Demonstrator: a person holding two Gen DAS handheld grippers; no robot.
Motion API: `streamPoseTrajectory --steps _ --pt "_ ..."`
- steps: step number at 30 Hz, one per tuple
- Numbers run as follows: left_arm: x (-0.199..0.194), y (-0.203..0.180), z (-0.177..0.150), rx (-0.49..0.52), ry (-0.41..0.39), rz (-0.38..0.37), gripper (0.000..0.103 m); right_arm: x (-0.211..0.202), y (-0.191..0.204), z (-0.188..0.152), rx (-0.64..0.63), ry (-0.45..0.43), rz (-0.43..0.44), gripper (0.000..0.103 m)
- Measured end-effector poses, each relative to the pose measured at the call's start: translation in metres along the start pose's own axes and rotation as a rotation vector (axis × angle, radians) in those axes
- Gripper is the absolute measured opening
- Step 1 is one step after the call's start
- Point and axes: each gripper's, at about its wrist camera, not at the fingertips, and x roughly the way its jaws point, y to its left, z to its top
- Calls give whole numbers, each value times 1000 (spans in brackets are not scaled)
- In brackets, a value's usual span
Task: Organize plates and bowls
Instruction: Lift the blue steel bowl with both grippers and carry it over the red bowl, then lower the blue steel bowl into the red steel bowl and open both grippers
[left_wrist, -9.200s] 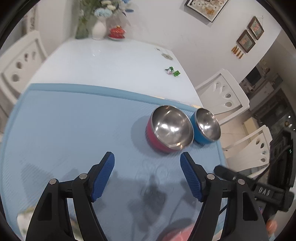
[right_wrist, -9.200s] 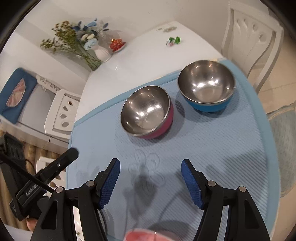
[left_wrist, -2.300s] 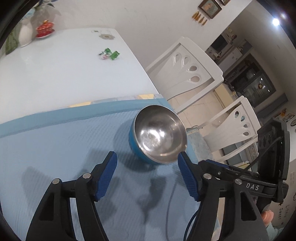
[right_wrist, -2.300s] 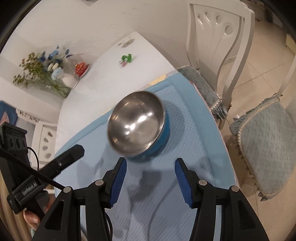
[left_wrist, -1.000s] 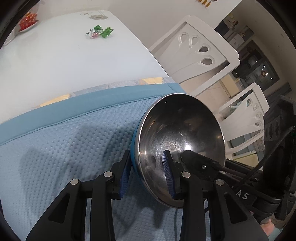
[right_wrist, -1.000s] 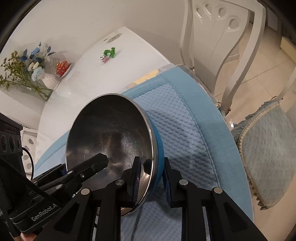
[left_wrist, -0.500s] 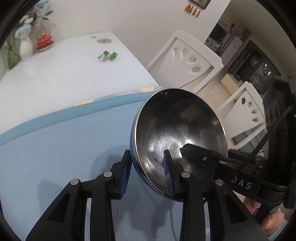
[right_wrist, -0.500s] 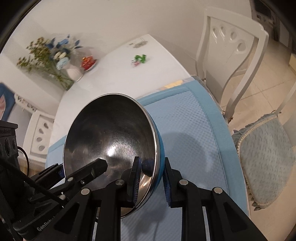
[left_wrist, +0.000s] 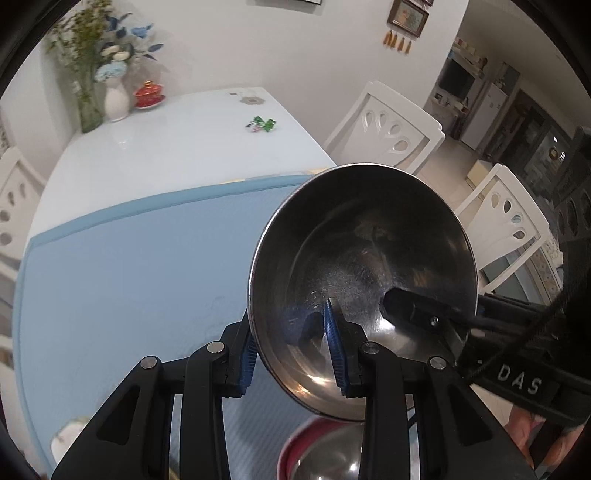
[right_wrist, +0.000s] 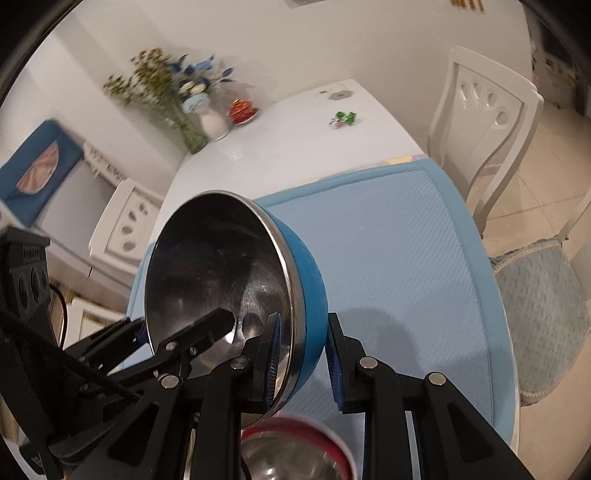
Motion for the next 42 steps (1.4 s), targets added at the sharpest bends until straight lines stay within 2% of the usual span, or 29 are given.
streamPoseTrajectory --steps 9,16,20,27,32,42 --pt "-35 1 -51 -72 -10 -8 30 -14 17 -47 -41 82 36 23" --pt "-30 -1 -87 -71 62 -54 30 -18 14 -69 -67 116 29 24" --pt "-34 -9 -103 -67 72 -70 30 -22 8 -81 -69 133 21 24" --pt "-41 -19 -124 -61 80 -69 30 -17 -4 -101 -39 200 39 24" --pt "-36 -12 -130 -133 87 -88 30 -8 -5 -113 -35 245 40 24" --pt "-27 -16 -156 -148 173 -127 30 0 -18 -125 -9 326 42 24"
